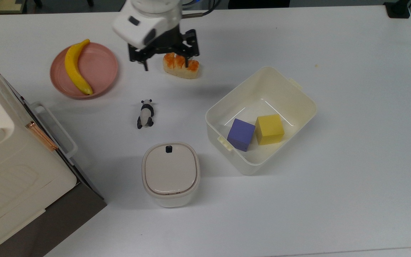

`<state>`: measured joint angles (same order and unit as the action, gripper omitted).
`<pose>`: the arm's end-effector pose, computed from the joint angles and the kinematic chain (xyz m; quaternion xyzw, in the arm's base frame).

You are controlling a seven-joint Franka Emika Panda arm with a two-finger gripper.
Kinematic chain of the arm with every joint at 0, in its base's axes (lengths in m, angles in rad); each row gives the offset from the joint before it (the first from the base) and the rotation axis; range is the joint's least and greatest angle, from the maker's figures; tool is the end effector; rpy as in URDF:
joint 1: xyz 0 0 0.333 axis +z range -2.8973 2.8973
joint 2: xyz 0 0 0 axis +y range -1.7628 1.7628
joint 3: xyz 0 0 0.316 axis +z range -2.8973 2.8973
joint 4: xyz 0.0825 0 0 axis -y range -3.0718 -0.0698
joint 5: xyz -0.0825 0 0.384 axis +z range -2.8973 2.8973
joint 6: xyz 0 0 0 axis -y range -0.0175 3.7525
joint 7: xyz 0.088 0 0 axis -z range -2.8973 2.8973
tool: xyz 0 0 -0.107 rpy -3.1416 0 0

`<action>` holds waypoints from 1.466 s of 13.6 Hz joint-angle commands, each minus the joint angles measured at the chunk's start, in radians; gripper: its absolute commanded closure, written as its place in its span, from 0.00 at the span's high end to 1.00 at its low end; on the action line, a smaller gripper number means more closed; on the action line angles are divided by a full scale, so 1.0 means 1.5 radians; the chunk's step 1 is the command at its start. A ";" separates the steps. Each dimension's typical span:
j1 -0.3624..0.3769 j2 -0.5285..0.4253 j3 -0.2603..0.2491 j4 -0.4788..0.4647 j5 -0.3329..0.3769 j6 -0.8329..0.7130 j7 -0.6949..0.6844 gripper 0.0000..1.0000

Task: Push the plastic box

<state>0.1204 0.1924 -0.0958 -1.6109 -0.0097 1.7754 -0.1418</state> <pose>0.6186 0.0187 0.5103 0.9962 0.0849 -0.0143 0.0131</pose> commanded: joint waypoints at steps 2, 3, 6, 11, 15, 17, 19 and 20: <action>0.081 -0.009 -0.002 -0.047 -0.008 -0.016 -0.166 1.00; 0.095 -0.003 -0.002 -0.046 -0.007 -0.016 -0.182 1.00; 0.117 0.035 -0.001 -0.043 -0.011 -0.009 -0.196 1.00; 0.148 0.102 -0.002 -0.036 -0.024 0.071 -0.257 1.00; 0.150 0.134 -0.001 -0.010 -0.019 0.148 -0.295 1.00; 0.168 0.147 -0.001 0.003 -0.022 0.181 -0.305 1.00; 0.173 0.152 -0.001 0.003 -0.026 0.203 -0.305 1.00; 0.179 0.159 -0.001 0.003 -0.032 0.222 -0.303 1.00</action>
<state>0.3600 0.4062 -0.0882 -1.6235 -0.0295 2.0559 -0.5827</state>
